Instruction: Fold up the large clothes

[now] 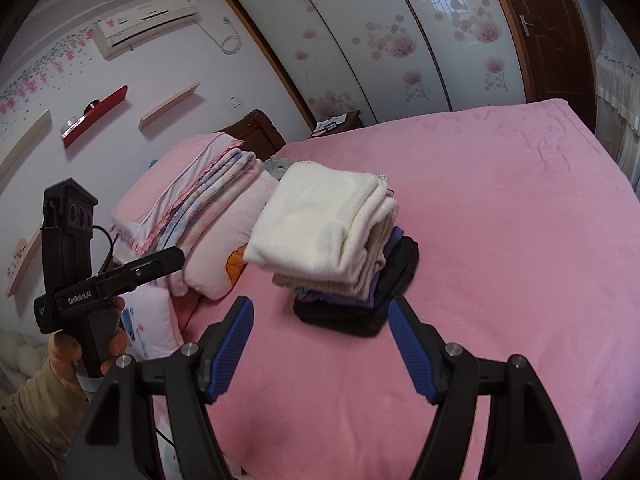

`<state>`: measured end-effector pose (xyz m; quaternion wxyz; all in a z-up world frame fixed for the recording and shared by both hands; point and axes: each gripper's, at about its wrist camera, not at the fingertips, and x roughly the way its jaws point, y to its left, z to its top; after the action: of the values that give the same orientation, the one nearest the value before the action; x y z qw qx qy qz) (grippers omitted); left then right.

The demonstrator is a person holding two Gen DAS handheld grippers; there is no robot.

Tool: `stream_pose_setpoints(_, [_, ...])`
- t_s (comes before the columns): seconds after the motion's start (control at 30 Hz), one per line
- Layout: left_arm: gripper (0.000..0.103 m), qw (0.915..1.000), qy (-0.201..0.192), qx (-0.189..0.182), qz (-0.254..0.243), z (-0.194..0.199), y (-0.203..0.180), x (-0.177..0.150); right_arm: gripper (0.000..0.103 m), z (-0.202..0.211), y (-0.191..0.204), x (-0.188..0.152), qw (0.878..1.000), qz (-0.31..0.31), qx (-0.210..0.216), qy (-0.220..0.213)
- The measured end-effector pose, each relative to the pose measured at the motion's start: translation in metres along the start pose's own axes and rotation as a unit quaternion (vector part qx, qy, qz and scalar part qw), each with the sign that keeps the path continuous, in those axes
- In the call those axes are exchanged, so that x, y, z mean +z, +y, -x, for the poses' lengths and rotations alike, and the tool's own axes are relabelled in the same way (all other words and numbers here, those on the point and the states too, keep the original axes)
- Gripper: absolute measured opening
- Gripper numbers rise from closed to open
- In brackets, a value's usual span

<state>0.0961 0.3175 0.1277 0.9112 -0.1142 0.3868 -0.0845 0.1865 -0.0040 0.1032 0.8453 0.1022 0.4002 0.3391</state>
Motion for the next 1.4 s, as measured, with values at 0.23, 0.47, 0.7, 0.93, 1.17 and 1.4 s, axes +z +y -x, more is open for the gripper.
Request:
stream_pose_setpoints(0.23, [0.103, 0.9996, 0.020, -0.020, 0.005, 0.019, -0.093, -0.079, 0.070, 0.079, -0.019, -0.062, 0.999, 0.021, -0.027, 0.015])
stream_pose_setpoints(0.47, [0.103, 0.9990, 0.021, 0.021, 0.033, 0.002, -0.131, -0.159, 0.070, 0.102, -0.041, -0.134, 0.994, 0.043, -0.098, 0.026])
stream_pose_setpoints(0.7, [0.103, 0.9945, 0.023, 0.083, 0.059, -0.020, -0.141, -0.218, 0.070, 0.103, -0.059, -0.181, 0.987, 0.026, -0.156, 0.024])
stream_pose_setpoints(0.93, [0.103, 0.9867, 0.045, 0.151, 0.041, -0.025, -0.161, -0.255, 0.071, 0.110, -0.067, -0.200, 0.984, 0.003, -0.175, 0.032])
stream_pose_setpoints(1.17, [0.103, 0.9865, 0.040, 0.156, 0.030, -0.019, -0.176, -0.255, 0.071, 0.117, -0.067, -0.213, 0.983, -0.007, -0.180, 0.040])
stream_pose_setpoints(1.4, [0.102, 0.9847, 0.034, 0.170, 0.011, -0.015, -0.196, -0.252, 0.071, 0.122, -0.068, -0.216, 0.982, -0.004, -0.188, 0.033])
